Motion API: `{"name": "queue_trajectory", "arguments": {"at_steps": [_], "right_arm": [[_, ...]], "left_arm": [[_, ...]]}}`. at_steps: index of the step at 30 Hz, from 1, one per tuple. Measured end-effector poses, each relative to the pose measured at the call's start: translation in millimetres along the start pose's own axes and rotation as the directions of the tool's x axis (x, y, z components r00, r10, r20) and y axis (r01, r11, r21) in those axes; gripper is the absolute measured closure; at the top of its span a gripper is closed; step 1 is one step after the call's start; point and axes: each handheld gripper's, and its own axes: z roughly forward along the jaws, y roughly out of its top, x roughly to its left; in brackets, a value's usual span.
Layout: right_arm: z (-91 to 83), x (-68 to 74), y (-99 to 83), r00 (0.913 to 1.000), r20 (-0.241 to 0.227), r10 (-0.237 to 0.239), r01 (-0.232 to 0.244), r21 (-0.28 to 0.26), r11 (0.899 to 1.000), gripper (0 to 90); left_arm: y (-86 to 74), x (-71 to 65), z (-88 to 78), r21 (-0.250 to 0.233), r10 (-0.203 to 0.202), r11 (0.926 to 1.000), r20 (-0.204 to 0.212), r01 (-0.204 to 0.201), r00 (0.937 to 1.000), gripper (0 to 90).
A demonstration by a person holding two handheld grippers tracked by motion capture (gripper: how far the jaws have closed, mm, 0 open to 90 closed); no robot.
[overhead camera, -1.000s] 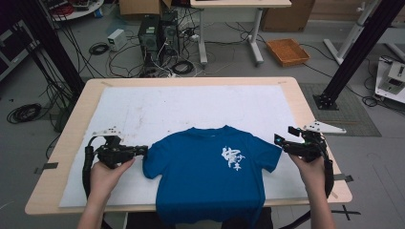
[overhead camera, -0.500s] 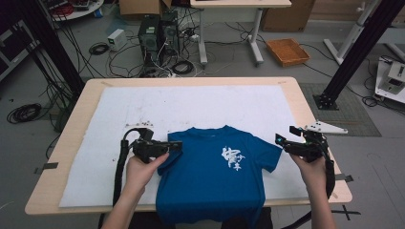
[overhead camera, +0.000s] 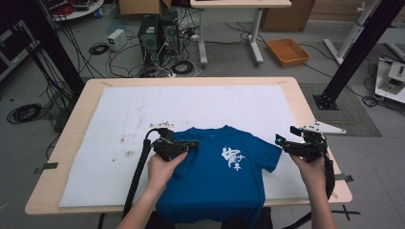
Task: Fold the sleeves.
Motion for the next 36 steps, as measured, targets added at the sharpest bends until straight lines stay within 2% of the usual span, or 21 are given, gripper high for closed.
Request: {"name": "queue_trajectory", "arguments": {"at_steps": [1, 2, 3, 4, 6, 9, 10, 11, 12, 13, 15, 16, 17, 18, 20, 21, 22, 23, 25, 33, 36], "right_arm": [[-1.2, -2.5, -0.9, 0.9999, 0.006, 0.012, -0.012, 0.001, 1.0, 29.0], [-1.2, -2.5, -0.9, 0.9999, 0.006, 0.012, -0.012, 0.001, 1.0, 29.0], [-2.2, -5.4, -2.2, 0.9996, 0.009, 0.026, -0.026, 0.003, 1.0, 29.1], [-2.7, -6.8, -2.7, 0.9995, 0.012, 0.029, -0.029, 0.005, 1.0, 29.3], [-4.1, -10.3, -4.2, 0.9988, 0.015, 0.046, -0.046, 0.005, 0.999, 32.2], [-6.9, -15.9, -6.9, 0.9971, 0.014, 0.074, -0.075, 0.008, 0.997, 36.8], [-7.6, -17.7, -8.2, 0.996, 0.013, 0.088, -0.088, 0.012, 0.996, 39.1], [-8.0, -19.8, -9.6, 0.9951, 0.004, 0.098, -0.098, 0.019, 0.995, 42.0], [-8.0, -21.6, -11.3, 0.9941, -0.006, 0.109, -0.108, 0.031, 0.994, 43.8], [-7.4, -23.5, -13.1, 0.9933, -0.01, 0.115, -0.115, 0.046, 0.992, 45.0], [-5.4, -27.0, -17.0, 0.9913, -0.02, 0.13, -0.128, 0.082, 0.988, 48.9], [-3.9, -28.8, -19.2, 0.9901, -0.021, 0.139, -0.136, 0.099, 0.986, 50.8], [-2.0, -30.4, -21.7, 0.9884, -0.023, 0.15, -0.147, 0.117, 0.982, 52.8], [0.2, -31.9, -24.5, 0.9871, -0.028, 0.158, -0.153, 0.134, 0.979, 54.5], [5.5, -33.7, -30.3, 0.9863, -0.023, 0.163, -0.158, 0.158, 0.975, 56.8], [8.4, -34.7, -33.2, 0.9856, -0.021, 0.168, -0.162, 0.168, 0.972, 58.2], [8.4, -34.7, -33.2, 0.9856, -0.021, 0.168, -0.162, 0.168, 0.972, 58.2], [15.2, -37.9, -39.3, 0.9798, -0.023, 0.199, -0.192, 0.18, 0.965, 59.7], [21.1, -40.2, -43.9, 0.9756, -0.019, 0.219, -0.211, 0.187, 0.959, 61.4], [30.8, -39.4, -46.6, 0.9746, -0.009, 0.224, -0.217, 0.207, 0.954, 63.8], [32.3, -39.5, -47.2, 0.9746, -0.005, 0.224, -0.218, 0.211, 0.953, 64.6]], "left_arm": [[-0.1, -1.0, 0.6, -0.013, 0.014, 0.9998, 0.001, -0.014, 0.9999, 63.5], [-0.1, -1.8, 0.2, -0.02, 0.026, 0.9995, 0.001, -0.026, 0.9997, 63.5], [0.0, -4.0, -2.0, -0.032, 0.048, 0.9983, -0.004, -0.048, 0.9988, 55.9], [0.5, -7.3, -8.3, -0.05, 0.106, 0.993, -0.022, -0.107, 0.9941, 53.1], [1.3, -10.8, -18.9, -0.067, 0.169, 0.9827, -0.06, -0.173, 0.9838, 45.5], [0.9, -13.7, -39.8, -0.087, 0.256, 0.9597, -0.119, -0.267, 0.9592, 42.6], [0.9, -13.7, -39.8, -0.087, 0.256, 0.9597, -0.119, -0.267, 0.9592, 42.1], [0.4, -13.8, -47.8, -0.09, 0.284, 0.9504, -0.142, -0.298, 0.9484, 42.1], [-2.1, -12.7, -63.1, -0.104, 0.325, 0.9322, -0.184, -0.347, 0.9278, 42.1], [-2.1, -12.7, -63.1, -0.104, 0.325, 0.9322, -0.184, -0.347, 0.9278, 42.0], [-5.1, -9.2, -77.7, -0.122, 0.352, 0.9143, -0.233, -0.386, 0.9066, 41.5], [-5.9, -6.5, -83.7, -0.129, 0.354, 0.9099, -0.253, -0.394, 0.9002, 41.4], [-5.7, -3.0, -89.2, -0.129, 0.351, 0.91, -0.268, -0.394, 0.8975, 40.9], [-5.1, 3.9, -99.7, -0.14, 0.335, 0.9133, -0.278, -0.383, 0.9005, 40.6], [-5.2, 7.1, -104.6, -0.149, 0.324, 0.915, -0.282, -0.375, 0.903, 40.6], [-5.0, 11.8, -112.9, -0.159, 0.304, 0.9197, -0.29, -0.359, 0.9074, 40.6], [-5.0, 11.8, -112.9, -0.159, 0.304, 0.9197, -0.29, -0.359, 0.9074, 40.6], [-5.2, 13.8, -117.3, -0.169, 0.297, 0.9195, -0.293, -0.355, 0.9088, 40.6], [-5.4, 16.3, -124.3, -0.183, 0.288, 0.9192, -0.292, -0.349, 0.9121, 40.6], [-5.9, 17.4, -126.9, -0.18, 0.286, 0.9212, -0.287, -0.345, 0.9142, 40.6], [-5.9, 17.3, -126.1, -0.168, 0.296, 0.9211, -0.284, -0.351, 0.9121, 40.6]]}}
